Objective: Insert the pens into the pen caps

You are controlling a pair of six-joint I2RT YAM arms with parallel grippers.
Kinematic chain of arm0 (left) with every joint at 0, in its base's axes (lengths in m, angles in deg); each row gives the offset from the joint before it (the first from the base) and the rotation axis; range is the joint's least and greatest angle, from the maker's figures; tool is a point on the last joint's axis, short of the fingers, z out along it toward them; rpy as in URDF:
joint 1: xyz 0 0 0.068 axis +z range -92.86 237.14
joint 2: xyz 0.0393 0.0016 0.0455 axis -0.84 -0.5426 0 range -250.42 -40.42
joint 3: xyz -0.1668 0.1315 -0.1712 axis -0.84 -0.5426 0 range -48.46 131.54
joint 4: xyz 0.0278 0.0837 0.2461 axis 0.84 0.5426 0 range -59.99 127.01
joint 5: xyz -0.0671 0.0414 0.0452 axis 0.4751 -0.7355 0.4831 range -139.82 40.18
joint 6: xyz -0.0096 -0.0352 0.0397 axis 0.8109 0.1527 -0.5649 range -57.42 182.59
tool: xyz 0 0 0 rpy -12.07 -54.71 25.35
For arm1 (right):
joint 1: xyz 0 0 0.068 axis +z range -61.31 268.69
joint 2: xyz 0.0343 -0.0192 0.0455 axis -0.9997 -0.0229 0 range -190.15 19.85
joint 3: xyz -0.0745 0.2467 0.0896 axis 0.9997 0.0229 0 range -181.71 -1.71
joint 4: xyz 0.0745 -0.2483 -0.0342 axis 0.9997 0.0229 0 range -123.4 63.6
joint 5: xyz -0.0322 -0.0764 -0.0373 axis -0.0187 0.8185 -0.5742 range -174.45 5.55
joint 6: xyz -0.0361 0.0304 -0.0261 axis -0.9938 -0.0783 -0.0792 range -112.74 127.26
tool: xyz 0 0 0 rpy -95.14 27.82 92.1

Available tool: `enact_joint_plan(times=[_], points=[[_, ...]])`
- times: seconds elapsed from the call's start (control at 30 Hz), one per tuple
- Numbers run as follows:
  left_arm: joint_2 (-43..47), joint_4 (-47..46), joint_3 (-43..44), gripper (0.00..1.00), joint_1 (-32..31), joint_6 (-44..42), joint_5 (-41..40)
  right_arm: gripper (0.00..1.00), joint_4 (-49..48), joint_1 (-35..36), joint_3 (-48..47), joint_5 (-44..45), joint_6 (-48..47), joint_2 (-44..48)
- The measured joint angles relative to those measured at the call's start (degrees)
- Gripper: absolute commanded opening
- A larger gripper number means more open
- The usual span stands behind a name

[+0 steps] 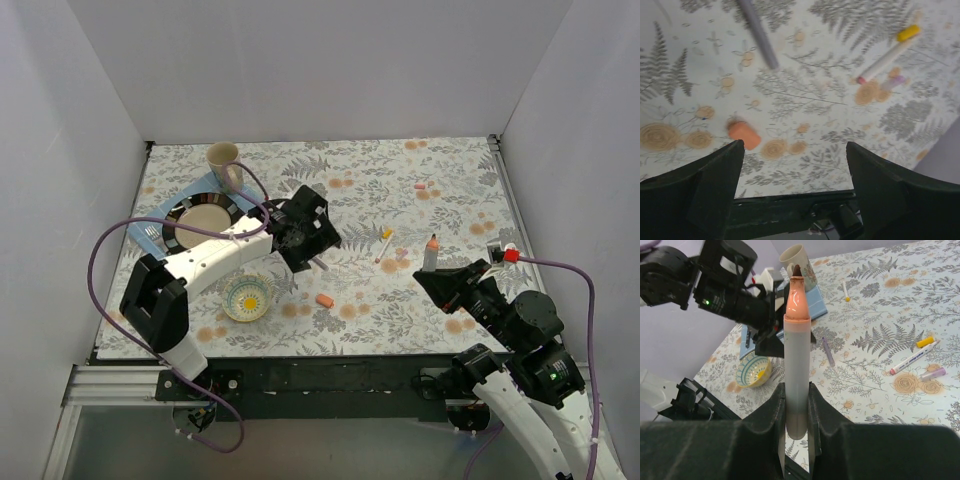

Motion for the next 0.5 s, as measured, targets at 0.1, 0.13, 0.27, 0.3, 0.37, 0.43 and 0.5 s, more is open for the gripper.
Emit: enact_joint_plan(times=[0.1, 0.13, 0.27, 0.3, 0.37, 0.43, 0.5], points=[[-0.5, 3.9, -5.0, 0.72, 0.5, 3.3, 0.8, 0.01, 0.0, 0.0, 0.1, 0.1, 0.0, 0.3], [-0.5, 5.2, -7.2, 0.72, 0.5, 4.0, 1.5, 0.01, 0.0, 0.0, 0.2, 0.2, 0.0, 0.6], [-1.1, 7.3, -10.8, 0.72, 0.2, 5.5, 2.6, 0.01, 0.2, 0.0, 0.3, 0.8, -0.2, 1.4], [-1.3, 7.3, -10.9, 0.72, 0.1, 5.7, 2.9, 0.01, 0.2, 0.0, 0.2, 1.0, -0.2, 1.5], [-1.6, 6.8, -10.9, 0.72, 0.1, 6.0, 3.1, 0.01, 0.2, 0.0, 0.2, 1.1, -0.4, 1.6], [-2.1, 6.1, -10.8, 0.71, 0.1, 6.2, 3.5, 0.01, 0.2, 0.0, 0.2, 1.2, -0.6, 1.6], [-3.3, 5.4, -10.8, 0.71, 0.1, 6.3, 4.1, 0.01, 0.2, 0.0, 0.2, 1.3, -0.6, 1.7]])
